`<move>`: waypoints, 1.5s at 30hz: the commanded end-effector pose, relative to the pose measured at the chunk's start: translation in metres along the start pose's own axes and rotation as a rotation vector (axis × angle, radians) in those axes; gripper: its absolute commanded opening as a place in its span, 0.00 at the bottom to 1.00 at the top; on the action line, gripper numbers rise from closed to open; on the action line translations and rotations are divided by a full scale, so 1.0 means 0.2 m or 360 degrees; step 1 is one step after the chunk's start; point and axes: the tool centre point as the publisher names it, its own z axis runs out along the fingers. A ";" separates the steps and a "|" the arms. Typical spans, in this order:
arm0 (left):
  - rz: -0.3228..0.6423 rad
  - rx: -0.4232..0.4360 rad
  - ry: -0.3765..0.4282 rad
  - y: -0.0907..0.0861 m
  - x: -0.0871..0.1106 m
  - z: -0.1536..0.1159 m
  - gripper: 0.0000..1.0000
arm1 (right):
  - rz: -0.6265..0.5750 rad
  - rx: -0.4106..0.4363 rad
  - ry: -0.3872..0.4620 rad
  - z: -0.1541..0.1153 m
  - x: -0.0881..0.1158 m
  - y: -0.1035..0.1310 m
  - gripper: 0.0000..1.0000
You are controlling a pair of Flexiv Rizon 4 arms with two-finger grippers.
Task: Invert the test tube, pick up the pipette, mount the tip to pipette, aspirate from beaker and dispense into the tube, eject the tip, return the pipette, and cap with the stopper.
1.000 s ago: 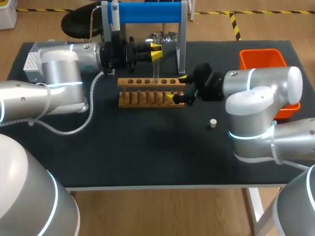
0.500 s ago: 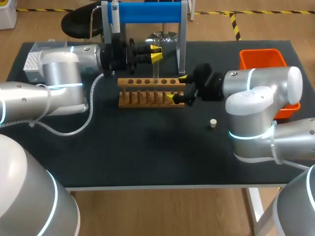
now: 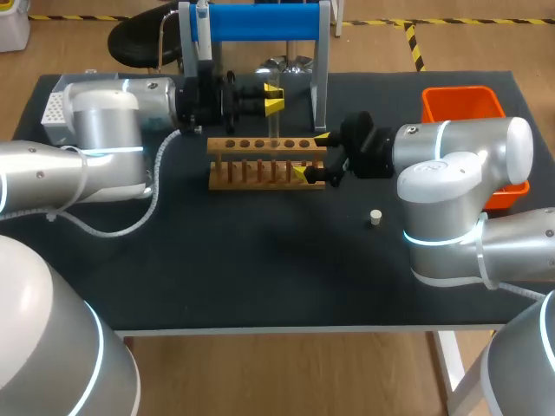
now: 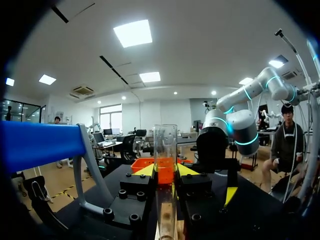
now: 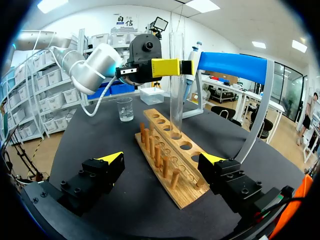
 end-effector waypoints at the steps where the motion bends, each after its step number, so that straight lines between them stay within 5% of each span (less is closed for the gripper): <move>1: -0.0012 -0.0040 0.0005 0.00 -0.01 0.00 0.00 | 0.0000 0.0001 0.0001 0.00 0.00 0.00 1.00; 45: -0.0044 -0.0087 -0.0036 0.18 -0.03 -0.03 0.00 | 0.0000 0.0001 0.0001 0.00 0.00 0.00 1.00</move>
